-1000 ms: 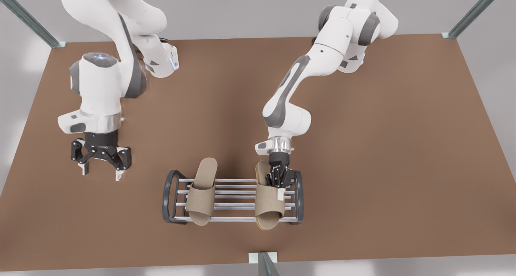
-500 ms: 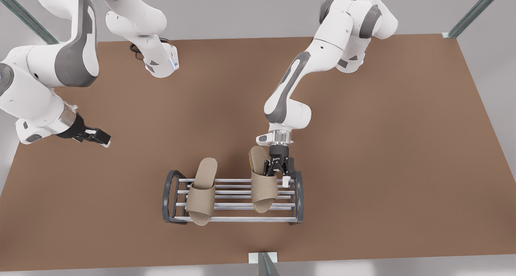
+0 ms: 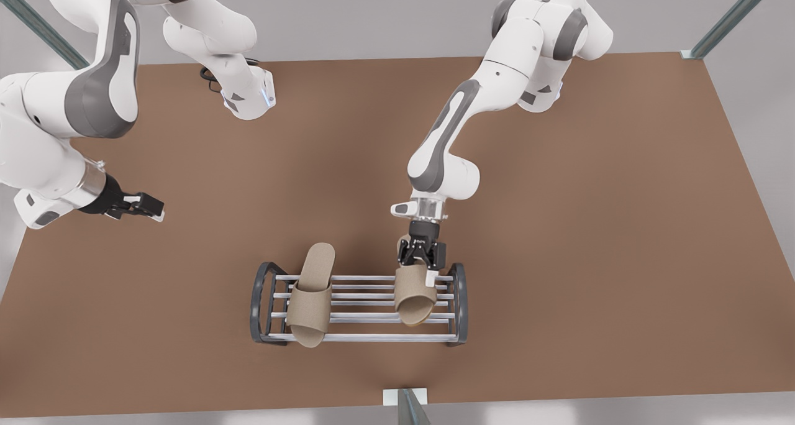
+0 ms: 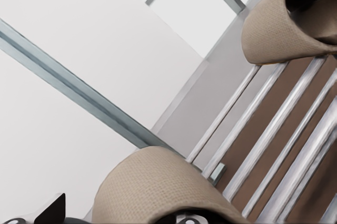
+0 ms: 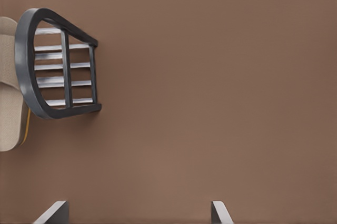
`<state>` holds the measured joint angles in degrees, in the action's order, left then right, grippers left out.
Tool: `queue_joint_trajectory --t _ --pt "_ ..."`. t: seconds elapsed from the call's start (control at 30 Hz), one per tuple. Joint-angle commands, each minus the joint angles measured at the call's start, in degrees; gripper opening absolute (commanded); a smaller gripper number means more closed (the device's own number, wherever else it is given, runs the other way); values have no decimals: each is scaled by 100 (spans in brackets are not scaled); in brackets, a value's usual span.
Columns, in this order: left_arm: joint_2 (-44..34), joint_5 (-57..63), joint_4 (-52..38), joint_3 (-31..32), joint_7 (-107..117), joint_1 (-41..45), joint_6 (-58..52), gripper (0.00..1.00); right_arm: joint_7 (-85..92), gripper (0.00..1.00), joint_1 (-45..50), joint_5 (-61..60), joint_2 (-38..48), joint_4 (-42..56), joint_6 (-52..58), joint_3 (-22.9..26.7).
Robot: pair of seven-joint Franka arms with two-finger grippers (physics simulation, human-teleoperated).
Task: Place the right shoe on the shoe rack with the right arm, and place the left shoe on the shoe rack with the left arm
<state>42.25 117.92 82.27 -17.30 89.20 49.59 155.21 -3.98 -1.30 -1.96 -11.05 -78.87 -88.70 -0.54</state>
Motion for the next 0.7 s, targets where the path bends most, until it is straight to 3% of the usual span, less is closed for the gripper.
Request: queue_joint_trajectory --t 0.0,0.2,0.67 --pt "2 -59 -18 -1 -8 6 343 100 715 100 -1 3 -11 12 28 2" --pt "-7 -94 -35 -62 -8 -2 343 100 715 100 -19 3 -2 20 28 2" --pt "608 -156 -1846 -221 -34 -503 756 100 715 100 -37 3 -11 179 19 19"
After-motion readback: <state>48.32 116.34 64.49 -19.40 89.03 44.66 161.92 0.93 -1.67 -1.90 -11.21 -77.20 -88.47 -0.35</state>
